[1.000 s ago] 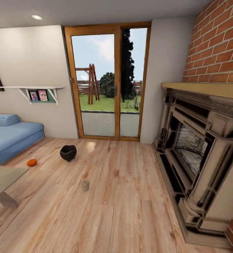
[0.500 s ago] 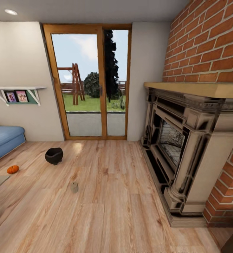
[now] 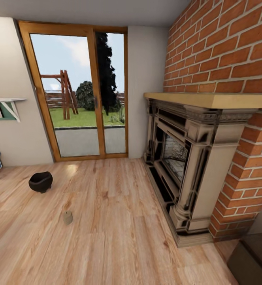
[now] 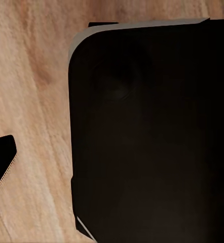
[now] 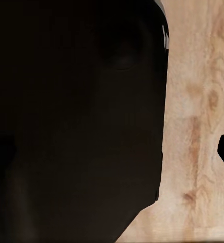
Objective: Place each of the two pumpkins and all three candles from the living room inside a cabinet in the living room (use any cabinet), then make sure every cabinet is closed, and position the cauldron so it is next to a table in the living room.
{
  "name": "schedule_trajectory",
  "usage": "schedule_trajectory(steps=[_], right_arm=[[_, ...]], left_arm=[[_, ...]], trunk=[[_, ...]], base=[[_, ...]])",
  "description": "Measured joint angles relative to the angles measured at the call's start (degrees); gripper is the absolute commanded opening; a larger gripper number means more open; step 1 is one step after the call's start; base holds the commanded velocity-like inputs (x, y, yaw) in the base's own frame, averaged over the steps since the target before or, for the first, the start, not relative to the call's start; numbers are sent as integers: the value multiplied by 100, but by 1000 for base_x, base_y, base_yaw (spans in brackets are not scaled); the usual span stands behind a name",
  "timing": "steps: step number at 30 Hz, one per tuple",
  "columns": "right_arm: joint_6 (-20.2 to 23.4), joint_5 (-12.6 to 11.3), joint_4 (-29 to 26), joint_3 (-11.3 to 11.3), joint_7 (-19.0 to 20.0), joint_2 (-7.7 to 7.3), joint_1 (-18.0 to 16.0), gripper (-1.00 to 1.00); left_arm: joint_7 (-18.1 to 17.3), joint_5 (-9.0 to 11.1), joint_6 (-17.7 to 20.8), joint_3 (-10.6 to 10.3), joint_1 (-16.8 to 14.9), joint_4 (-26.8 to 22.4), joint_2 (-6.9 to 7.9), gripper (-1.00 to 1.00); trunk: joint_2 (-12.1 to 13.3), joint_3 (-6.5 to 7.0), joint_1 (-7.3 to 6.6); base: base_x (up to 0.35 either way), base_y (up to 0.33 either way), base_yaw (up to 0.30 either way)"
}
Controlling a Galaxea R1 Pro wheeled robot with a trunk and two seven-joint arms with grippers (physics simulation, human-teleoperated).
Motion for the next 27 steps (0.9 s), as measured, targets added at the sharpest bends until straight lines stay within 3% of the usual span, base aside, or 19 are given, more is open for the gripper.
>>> schedule_trajectory(steps=[27], right_arm=[[-8,-16,-9,-17,-8,35,0,100]], left_arm=[[0,-5,0,-1,0,0,0,100]], trunk=[[0,0,0]], base=[[0,0,-274]])
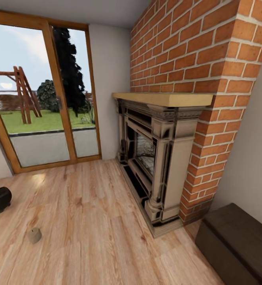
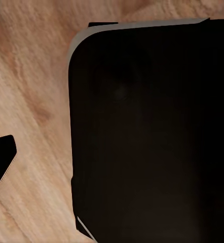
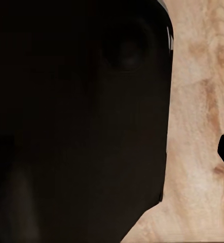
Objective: Place each of the two pumpkins and all three candles from the living room inside a cabinet in the living room (use any cabinet), then make sure every cabinet is closed, and position the cauldron so it is next to a table in the living room.
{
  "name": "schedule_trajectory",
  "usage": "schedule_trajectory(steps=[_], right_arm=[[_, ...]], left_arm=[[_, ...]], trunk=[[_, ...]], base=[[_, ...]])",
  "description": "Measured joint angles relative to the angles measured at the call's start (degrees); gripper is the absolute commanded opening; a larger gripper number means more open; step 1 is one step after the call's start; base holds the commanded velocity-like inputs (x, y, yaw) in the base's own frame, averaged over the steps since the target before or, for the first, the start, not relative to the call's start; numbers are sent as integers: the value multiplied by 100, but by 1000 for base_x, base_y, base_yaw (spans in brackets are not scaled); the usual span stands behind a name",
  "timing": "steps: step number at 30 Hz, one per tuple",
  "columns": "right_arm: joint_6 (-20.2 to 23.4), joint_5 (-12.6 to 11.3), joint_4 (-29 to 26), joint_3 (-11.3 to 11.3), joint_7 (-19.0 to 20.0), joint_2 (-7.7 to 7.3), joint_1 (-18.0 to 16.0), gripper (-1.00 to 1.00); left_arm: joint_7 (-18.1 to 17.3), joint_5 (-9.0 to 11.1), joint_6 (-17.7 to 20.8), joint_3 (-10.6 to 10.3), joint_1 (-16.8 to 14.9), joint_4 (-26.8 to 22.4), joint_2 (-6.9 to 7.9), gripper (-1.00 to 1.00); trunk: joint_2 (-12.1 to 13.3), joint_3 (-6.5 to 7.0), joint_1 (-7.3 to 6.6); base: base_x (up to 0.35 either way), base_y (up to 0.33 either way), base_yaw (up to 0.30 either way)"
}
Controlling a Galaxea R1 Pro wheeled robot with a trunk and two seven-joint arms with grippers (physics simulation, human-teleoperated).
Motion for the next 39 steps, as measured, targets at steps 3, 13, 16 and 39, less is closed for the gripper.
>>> schedule_trajectory(steps=[3,13,16,39], right_arm=[[0,0,0,0,0,4,0,100],[0,0,0,0,0,1,0,100],[0,0,0,3,0,4,0,100],[0,0,0,0,0,-2,0,100]], left_arm=[[0,-2,0,0,0,0,0,100],[0,-2,0,0,-2,0,0,100],[0,-2,0,0,0,0,0,100],[0,-2,0,0,0,0,0,100]], trunk=[[0,0,0],[0,0,0],[0,0,0],[0,0,0]], base=[[0,0,-274],[0,0,-274],[0,0,-274],[0,0,-274]])
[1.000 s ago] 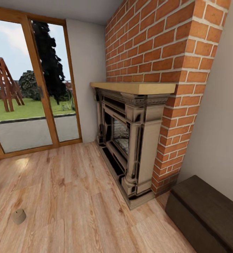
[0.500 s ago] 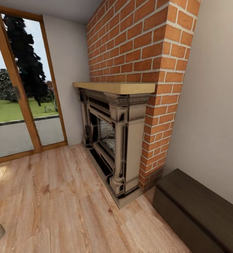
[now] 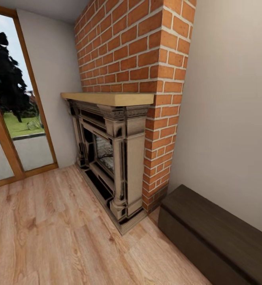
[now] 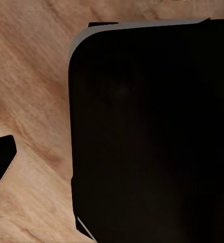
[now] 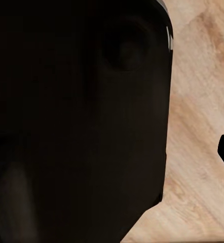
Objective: Place each of the two pumpkins and all three candles from the living room inside a cabinet in the living room (use any cabinet), then make sure every cabinet is closed, and position the cauldron so it is next to a table in the living room.
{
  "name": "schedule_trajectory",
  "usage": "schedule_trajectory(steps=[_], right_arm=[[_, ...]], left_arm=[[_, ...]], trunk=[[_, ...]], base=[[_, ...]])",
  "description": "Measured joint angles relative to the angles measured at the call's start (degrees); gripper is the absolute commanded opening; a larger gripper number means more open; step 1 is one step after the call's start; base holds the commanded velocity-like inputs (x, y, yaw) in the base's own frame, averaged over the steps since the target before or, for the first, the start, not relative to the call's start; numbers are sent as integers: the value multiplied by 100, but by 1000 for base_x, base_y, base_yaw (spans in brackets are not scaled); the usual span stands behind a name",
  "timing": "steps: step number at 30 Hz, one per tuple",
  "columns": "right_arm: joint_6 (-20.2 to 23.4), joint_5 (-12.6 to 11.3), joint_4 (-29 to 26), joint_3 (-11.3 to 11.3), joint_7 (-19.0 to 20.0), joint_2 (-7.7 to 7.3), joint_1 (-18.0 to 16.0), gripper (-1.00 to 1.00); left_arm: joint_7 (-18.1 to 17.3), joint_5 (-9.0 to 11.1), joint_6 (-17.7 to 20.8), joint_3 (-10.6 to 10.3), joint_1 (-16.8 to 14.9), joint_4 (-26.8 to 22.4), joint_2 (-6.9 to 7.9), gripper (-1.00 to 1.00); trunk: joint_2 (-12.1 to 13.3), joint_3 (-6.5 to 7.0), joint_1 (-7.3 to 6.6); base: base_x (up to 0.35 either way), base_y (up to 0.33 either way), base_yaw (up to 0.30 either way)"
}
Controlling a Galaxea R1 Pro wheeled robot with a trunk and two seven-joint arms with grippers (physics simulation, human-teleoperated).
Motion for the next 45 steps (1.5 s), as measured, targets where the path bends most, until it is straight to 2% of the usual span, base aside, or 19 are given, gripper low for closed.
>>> schedule_trajectory(steps=[45], right_arm=[[0,0,0,0,0,-1,0,100]], left_arm=[[0,2,0,0,0,0,0,100]], trunk=[[0,0,0]], base=[[0,0,-274]])
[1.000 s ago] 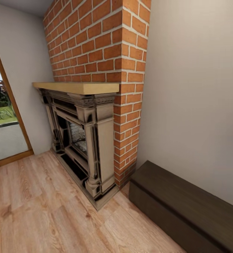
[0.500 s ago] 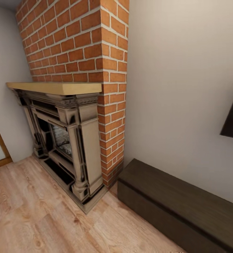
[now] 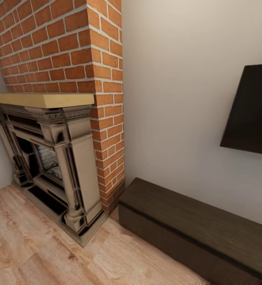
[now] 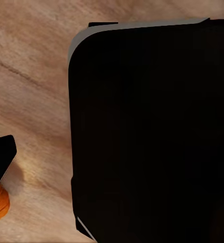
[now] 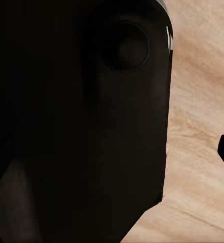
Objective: Place each of the two pumpkins and all three candles from the living room inside a cabinet in the living room (use any cabinet), then make sure every cabinet is closed, and position the cauldron so it is next to a table in the living room.
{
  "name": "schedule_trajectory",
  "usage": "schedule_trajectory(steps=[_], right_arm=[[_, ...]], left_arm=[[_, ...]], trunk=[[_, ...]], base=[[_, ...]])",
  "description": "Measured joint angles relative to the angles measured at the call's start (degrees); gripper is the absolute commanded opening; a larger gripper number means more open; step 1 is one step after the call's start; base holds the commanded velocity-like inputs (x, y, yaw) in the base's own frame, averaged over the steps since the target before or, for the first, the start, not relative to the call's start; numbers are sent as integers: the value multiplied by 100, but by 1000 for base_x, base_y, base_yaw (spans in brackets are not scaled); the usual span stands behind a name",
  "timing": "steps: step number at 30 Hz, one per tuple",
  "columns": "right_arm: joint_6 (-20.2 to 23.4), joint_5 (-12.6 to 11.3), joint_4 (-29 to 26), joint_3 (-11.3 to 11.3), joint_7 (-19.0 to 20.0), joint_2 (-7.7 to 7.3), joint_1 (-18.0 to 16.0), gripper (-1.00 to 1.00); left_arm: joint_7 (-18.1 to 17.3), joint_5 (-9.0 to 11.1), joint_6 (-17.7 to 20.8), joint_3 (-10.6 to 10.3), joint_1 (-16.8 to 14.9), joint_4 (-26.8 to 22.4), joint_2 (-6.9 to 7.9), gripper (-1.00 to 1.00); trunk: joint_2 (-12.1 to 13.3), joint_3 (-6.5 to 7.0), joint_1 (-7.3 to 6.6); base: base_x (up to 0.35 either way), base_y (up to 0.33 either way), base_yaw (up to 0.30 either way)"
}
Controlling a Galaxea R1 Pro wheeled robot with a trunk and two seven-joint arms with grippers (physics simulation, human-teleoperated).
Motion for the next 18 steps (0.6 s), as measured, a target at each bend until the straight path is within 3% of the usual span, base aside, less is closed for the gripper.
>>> schedule_trajectory(steps=[18], right_arm=[[0,0,0,0,0,0,0,100]], left_arm=[[0,-3,0,0,0,0,0,100]], trunk=[[0,0,0]], base=[[0,0,-274]])
